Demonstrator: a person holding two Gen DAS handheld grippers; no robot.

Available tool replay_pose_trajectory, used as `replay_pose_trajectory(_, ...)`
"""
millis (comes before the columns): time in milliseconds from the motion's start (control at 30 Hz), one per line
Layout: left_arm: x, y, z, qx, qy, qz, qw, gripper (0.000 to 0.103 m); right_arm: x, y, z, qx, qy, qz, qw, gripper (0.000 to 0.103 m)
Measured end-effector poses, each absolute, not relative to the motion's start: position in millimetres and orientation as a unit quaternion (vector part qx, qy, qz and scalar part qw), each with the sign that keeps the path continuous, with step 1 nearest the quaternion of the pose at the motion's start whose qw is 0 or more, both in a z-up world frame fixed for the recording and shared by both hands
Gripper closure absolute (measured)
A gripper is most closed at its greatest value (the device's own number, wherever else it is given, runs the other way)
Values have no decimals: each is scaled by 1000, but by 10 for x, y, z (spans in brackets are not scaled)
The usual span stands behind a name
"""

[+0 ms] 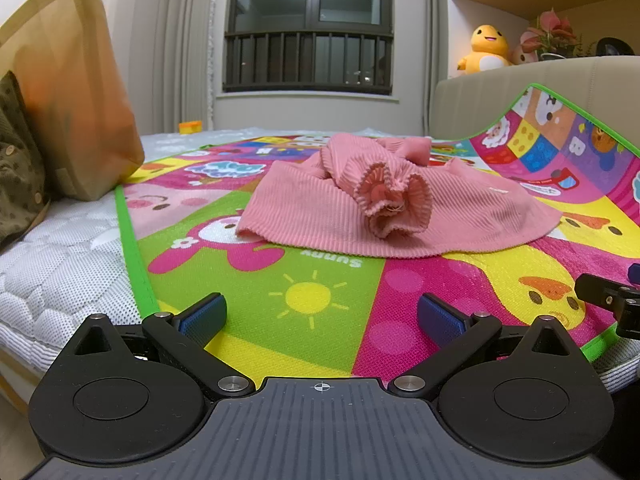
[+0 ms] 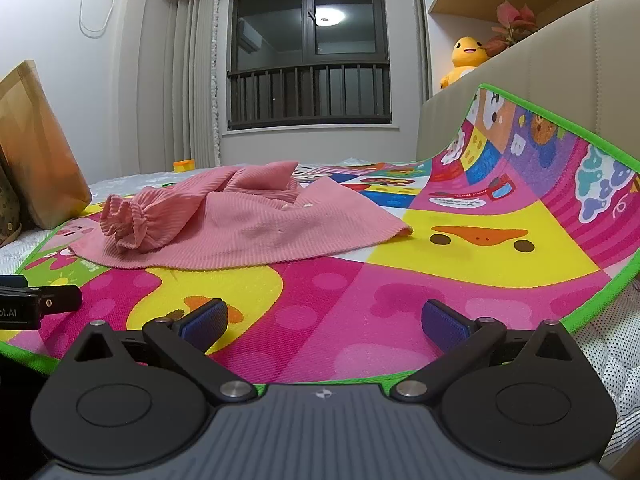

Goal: Fold clothes

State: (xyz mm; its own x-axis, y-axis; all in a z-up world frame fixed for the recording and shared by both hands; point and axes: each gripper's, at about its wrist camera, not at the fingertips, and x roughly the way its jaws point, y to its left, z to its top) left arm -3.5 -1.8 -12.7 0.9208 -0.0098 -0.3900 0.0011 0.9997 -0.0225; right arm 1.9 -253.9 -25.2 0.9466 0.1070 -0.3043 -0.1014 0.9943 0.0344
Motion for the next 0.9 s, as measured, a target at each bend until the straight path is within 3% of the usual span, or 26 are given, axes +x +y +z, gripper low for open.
replay_pose_trajectory(900,-38,-12,-128,-12,199,-4,980,0,32,-2568,-240,17,160,57,985,0)
